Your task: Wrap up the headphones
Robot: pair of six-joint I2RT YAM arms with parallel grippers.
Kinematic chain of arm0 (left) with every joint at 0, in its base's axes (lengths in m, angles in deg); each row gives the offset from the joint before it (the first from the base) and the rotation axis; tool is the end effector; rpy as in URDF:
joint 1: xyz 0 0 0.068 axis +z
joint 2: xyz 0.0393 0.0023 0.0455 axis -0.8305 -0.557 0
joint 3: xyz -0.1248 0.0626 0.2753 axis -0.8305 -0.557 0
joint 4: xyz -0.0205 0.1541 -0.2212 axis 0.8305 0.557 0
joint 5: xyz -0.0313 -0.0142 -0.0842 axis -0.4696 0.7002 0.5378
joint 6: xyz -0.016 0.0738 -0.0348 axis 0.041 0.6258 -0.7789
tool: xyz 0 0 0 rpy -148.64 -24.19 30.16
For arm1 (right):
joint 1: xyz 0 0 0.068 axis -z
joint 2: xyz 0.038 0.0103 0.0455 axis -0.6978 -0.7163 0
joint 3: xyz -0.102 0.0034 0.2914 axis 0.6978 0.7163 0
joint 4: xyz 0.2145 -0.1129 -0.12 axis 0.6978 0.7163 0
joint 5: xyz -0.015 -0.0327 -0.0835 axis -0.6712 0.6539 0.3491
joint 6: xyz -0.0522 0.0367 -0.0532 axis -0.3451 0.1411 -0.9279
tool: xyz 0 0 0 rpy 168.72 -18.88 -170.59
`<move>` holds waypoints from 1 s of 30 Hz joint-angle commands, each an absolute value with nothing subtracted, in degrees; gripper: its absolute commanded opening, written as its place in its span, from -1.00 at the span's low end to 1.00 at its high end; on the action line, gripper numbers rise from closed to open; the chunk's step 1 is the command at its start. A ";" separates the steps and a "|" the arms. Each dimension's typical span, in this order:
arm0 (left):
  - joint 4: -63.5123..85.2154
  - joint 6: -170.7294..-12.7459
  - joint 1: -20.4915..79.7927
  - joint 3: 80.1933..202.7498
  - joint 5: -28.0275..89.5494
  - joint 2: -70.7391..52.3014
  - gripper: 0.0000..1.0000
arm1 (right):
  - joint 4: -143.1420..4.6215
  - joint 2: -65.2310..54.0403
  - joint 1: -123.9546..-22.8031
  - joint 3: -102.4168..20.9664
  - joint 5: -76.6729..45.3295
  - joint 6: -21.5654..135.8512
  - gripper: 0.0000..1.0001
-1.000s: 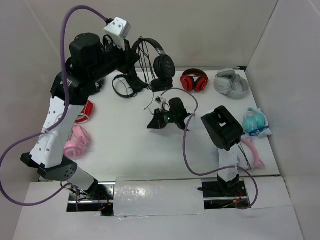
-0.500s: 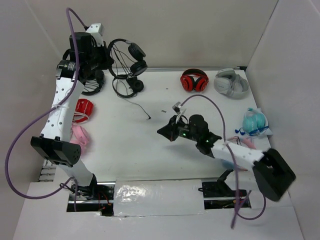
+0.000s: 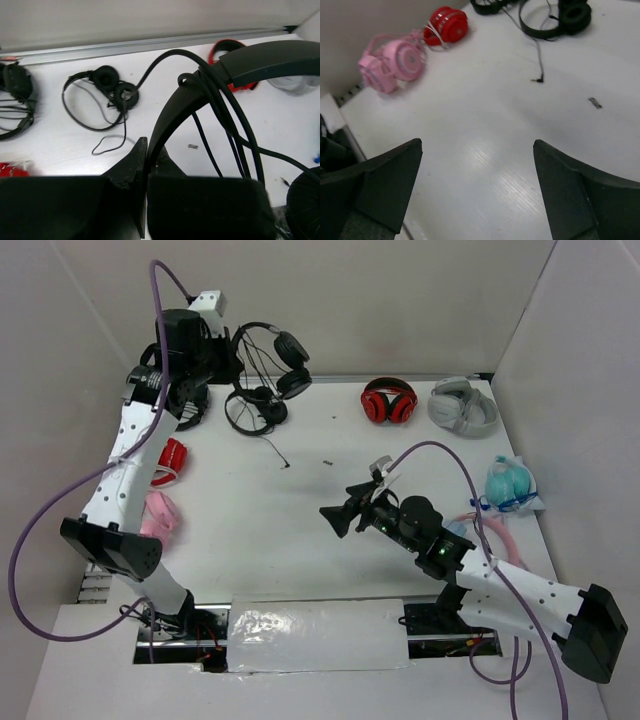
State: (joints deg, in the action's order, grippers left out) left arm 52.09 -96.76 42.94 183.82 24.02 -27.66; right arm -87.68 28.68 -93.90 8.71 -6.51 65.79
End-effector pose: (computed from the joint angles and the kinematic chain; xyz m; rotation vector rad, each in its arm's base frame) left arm 0.3853 -0.0923 0.5133 -0.0382 1.9105 -0.3785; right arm 0.1437 0.1663 0.2924 -0.4756 1.6194 0.8462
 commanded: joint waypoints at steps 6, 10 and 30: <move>49.43 -94.75 31.91 187.86 26.71 -16.79 -1.00 | -96.38 20.39 -93.65 5.83 0.06 52.54 0.99; 49.25 -93.52 27.33 187.95 25.67 -13.98 -1.00 | -101.58 13.80 -91.46 4.68 -2.32 44.02 0.99; 51.36 -89.47 11.15 198.41 19.16 -13.79 -1.00 | -102.49 -25.76 -85.47 -23.34 -27.81 42.42 0.76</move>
State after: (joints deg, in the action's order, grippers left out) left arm 54.89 -89.39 11.33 196.24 20.96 -14.63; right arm -104.03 -24.50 -85.57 -18.19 -25.18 41.27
